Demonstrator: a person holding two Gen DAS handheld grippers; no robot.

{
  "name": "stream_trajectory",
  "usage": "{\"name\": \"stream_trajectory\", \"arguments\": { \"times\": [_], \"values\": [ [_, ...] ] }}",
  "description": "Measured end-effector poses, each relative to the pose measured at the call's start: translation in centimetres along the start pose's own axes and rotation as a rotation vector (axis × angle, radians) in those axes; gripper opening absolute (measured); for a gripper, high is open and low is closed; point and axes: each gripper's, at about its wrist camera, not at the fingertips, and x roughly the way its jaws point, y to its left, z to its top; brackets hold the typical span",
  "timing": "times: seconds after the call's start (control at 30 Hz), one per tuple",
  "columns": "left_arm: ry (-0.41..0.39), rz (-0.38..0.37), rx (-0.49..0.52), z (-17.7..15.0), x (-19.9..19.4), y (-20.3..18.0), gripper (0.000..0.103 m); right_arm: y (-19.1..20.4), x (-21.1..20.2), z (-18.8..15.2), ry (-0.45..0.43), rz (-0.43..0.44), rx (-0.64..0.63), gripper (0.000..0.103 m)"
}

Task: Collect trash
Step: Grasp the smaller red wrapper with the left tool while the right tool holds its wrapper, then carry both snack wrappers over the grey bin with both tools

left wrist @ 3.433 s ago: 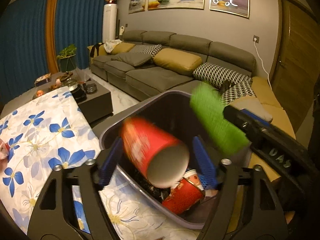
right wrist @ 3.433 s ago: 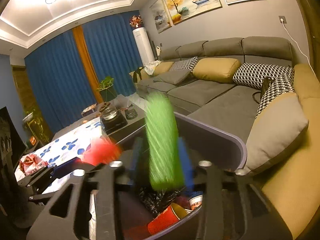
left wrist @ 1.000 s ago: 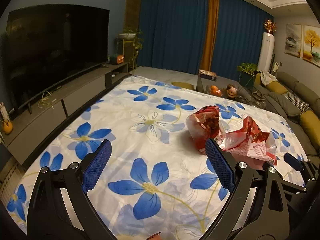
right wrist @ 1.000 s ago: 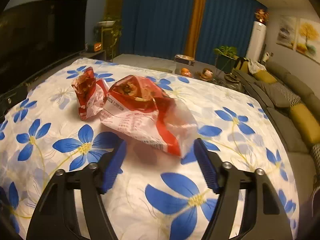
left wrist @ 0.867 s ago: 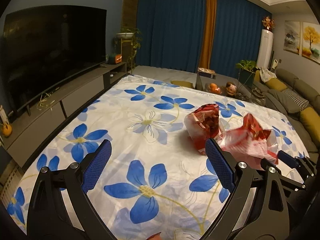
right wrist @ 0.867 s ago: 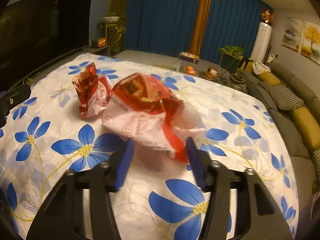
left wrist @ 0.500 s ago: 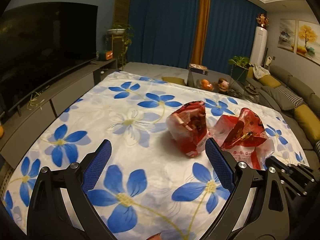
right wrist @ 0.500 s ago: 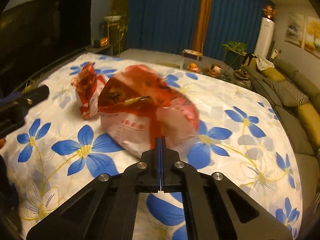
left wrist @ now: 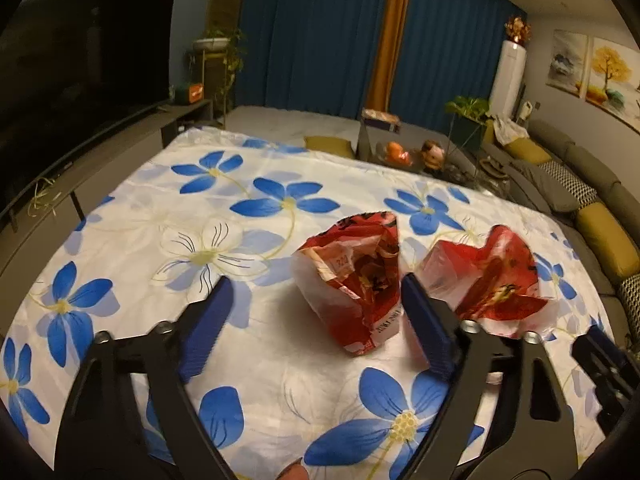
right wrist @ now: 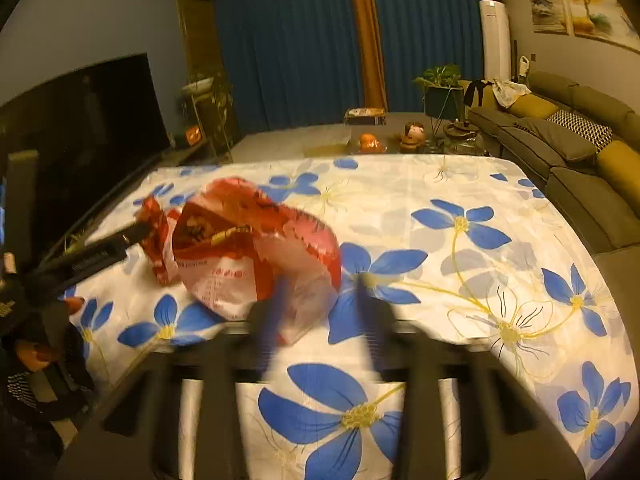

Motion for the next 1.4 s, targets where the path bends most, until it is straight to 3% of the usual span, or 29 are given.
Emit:
{"name": "stream_trajectory", "arguments": {
  "times": [0.13, 0.17, 0.3, 0.43, 0.6, 0.67, 0.7, 0.73, 0.93, 1.17, 1.4],
  "values": [
    [0.045, -0.026, -0.009, 0.0, 1.2, 0.4, 0.053, -0.2, 0.7, 0.5, -0.004, 0.020, 0.007, 0.064],
    [0.044, -0.034, -0.013, 0.0, 1.2, 0.5, 0.050, -0.1, 1.1, 0.6, 0.002, 0.029, 0.005, 0.064],
    [0.050, -0.078, -0.022, -0.1, 1.4, 0.7, 0.019, 0.3, 2.3, 0.9, 0.021, 0.034, -0.010, 0.064],
    [0.037, -0.080, -0.035, -0.2, 0.9, 0.9, 0.007, 0.6, 3.5, 1.2, 0.049, 0.050, -0.005, 0.064],
    [0.023, -0.059, -0.052, 0.1, -0.7, 1.3, 0.005, 1.4, 5.1, 1.4, 0.106, 0.070, -0.033, 0.062],
    [0.014, -0.051, -0.038, 0.1, -1.3, 1.1, 0.005, 1.6, 5.9, 1.4, 0.145, 0.075, -0.042, 0.044],
    [0.013, -0.053, -0.031, 0.0, -1.4, 1.0, 0.005, 1.7, 6.4, 1.4, 0.172, 0.083, -0.043, 0.042],
    [0.011, -0.052, -0.025, 0.0, -1.5, 0.8, 0.005, 1.7, 6.6, 1.3, 0.185, 0.088, -0.043, 0.031],
    [0.006, -0.044, -0.007, -0.3, -1.9, 0.5, 0.005, 1.7, 5.8, 1.1, 0.155, 0.088, -0.045, 0.017],
    [-0.022, -0.050, 0.011, -0.8, -3.9, 0.1, 0.005, 0.6, 1.9, 0.5, 0.069, 0.037, -0.017, 0.014],
    [-0.064, -0.069, 0.057, -2.0, -7.6, -1.7, 0.005, -1.1, -4.7, 0.3, -0.032, -0.042, -0.021, 0.014]
  ]
}}
